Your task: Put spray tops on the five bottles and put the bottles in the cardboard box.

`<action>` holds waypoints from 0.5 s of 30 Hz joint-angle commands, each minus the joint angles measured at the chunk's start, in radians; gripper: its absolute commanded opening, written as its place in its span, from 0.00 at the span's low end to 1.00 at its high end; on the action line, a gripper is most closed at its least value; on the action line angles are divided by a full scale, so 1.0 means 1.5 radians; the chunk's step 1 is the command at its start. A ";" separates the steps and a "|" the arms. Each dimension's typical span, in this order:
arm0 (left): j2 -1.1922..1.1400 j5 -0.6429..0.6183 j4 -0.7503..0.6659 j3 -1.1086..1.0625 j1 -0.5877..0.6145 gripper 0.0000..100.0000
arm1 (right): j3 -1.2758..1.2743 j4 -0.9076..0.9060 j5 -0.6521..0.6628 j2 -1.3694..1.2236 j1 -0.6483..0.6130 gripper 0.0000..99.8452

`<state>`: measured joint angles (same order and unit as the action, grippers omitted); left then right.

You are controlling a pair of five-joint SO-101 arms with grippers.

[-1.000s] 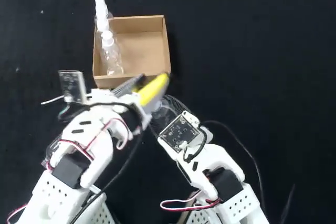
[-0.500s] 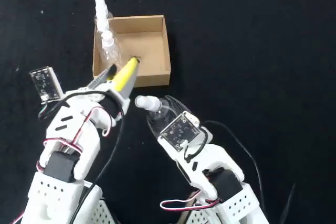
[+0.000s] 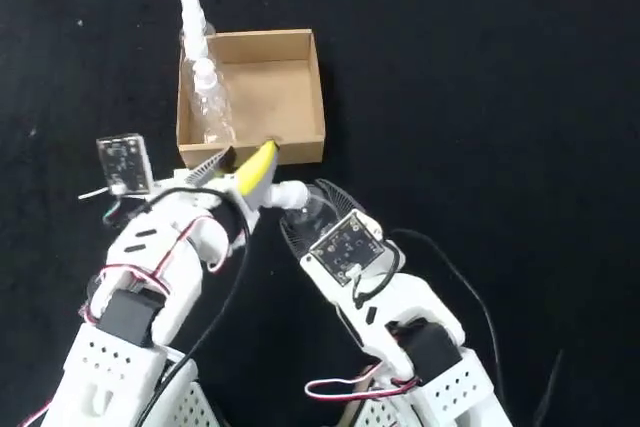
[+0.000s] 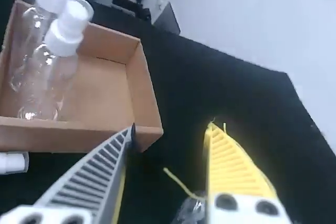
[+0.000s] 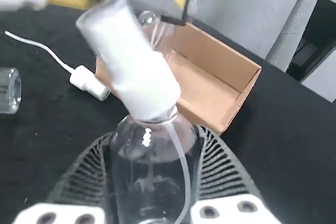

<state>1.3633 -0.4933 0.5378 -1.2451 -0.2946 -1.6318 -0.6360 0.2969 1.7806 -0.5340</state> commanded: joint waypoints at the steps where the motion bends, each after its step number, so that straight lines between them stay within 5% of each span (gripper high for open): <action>1: 0.005 0.059 0.028 0.006 -0.054 0.20 | 0.012 0.021 -0.007 0.020 -0.007 0.01; 7: 0.005 0.106 0.090 0.030 -0.116 0.20 | 0.012 0.021 -0.007 0.019 -0.006 0.01; 15: 0.005 0.093 0.089 0.056 -0.086 0.20 | 0.012 0.021 -0.007 0.019 -0.007 0.01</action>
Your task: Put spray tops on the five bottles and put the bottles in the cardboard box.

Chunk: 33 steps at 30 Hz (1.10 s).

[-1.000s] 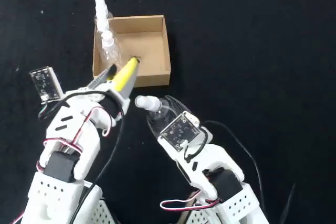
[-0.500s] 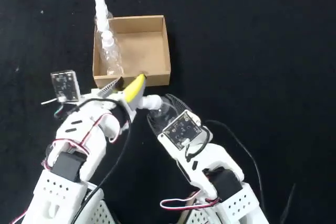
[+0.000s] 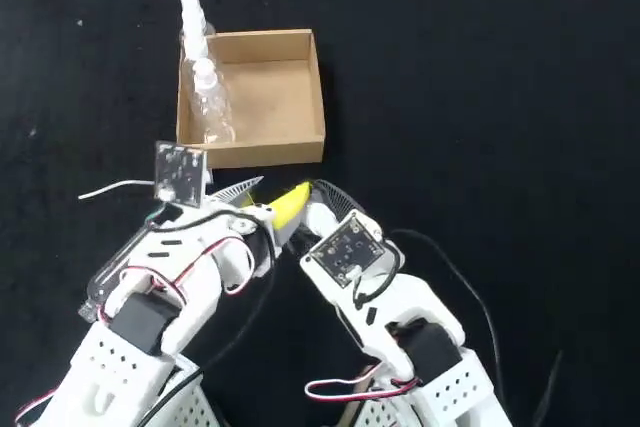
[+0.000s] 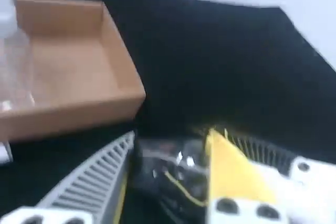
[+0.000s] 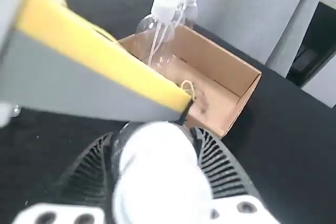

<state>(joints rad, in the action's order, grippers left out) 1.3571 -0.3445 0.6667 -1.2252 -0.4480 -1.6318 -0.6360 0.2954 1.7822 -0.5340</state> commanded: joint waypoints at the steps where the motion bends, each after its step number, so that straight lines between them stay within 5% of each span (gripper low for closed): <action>1: 0.009 -0.019 0.003 0.048 0.025 0.20 | 0.012 0.021 -0.006 0.018 -0.007 0.01; 22: 0.009 -0.058 0.009 0.114 0.243 0.20 | 0.052 -0.048 -0.001 0.018 -0.006 0.01; 33: 0.009 -0.044 0.009 0.109 0.427 0.20 | 0.052 -0.049 -0.001 0.016 -0.005 0.01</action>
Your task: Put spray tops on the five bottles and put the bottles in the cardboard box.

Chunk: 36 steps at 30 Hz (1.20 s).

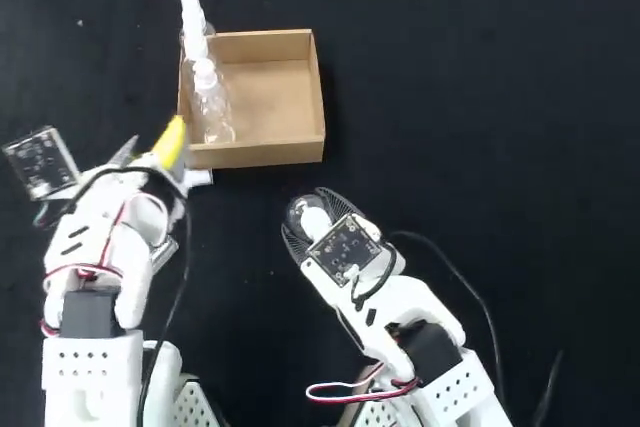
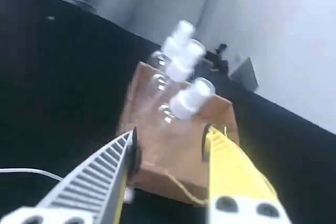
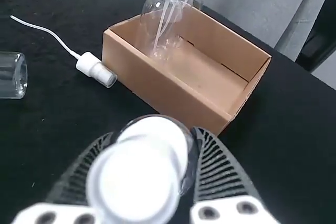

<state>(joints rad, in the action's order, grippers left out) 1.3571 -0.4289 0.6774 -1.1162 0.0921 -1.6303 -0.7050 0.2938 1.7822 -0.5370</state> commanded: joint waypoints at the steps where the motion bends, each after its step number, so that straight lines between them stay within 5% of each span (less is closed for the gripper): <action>1: 0.009 0.030 0.002 0.035 0.082 0.20 | 0.051 -0.003 0.000 0.016 -0.003 0.01; 11: 0.009 0.160 0.079 0.026 0.198 0.20 | 0.051 -0.003 0.000 0.014 -0.003 0.01; 24: 0.009 0.187 0.081 -0.069 0.254 0.19 | 0.051 -0.003 0.000 0.012 -0.003 0.01; 30: 0.009 0.188 0.078 -0.101 0.273 0.06 | 0.051 -0.003 0.001 0.012 -0.003 0.01; 36: 0.009 0.188 0.081 -0.126 0.273 0.03 | 0.051 -0.004 0.001 0.012 -0.003 0.01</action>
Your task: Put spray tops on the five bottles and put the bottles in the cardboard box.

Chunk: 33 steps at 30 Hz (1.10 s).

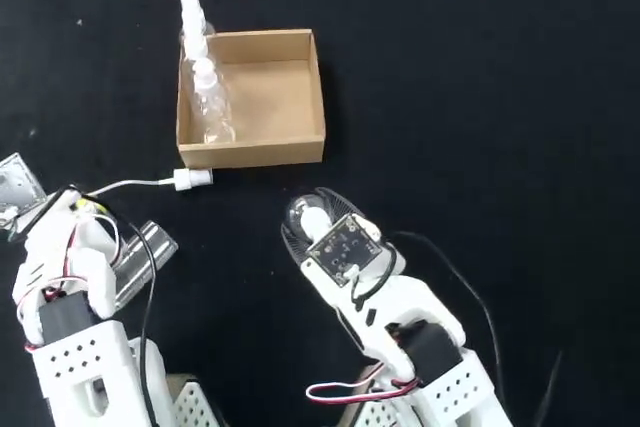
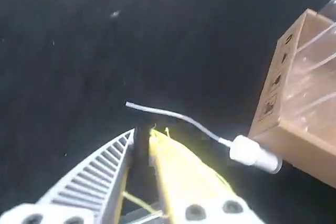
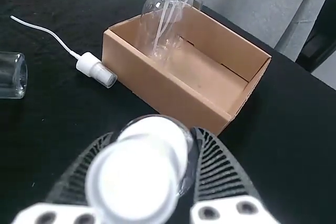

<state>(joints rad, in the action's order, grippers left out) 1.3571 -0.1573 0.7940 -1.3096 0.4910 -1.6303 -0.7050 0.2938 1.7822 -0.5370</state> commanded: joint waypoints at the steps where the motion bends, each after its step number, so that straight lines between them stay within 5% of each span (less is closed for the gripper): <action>1: 0.009 0.007 0.003 -0.002 0.007 0.03 | 0.051 -0.004 0.001 0.012 -0.003 0.01; 25: 0.009 0.044 -0.001 -0.046 0.032 0.03 | 0.214 -0.098 0.028 0.002 0.039 0.01; 33: 0.009 0.044 -0.002 -0.046 0.032 0.03 | 0.339 -0.093 0.028 -0.191 0.039 0.01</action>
<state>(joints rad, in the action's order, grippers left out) 1.3571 -0.0974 0.7940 -1.3909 0.5278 -1.2467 -0.8508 0.3230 1.6042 -0.5079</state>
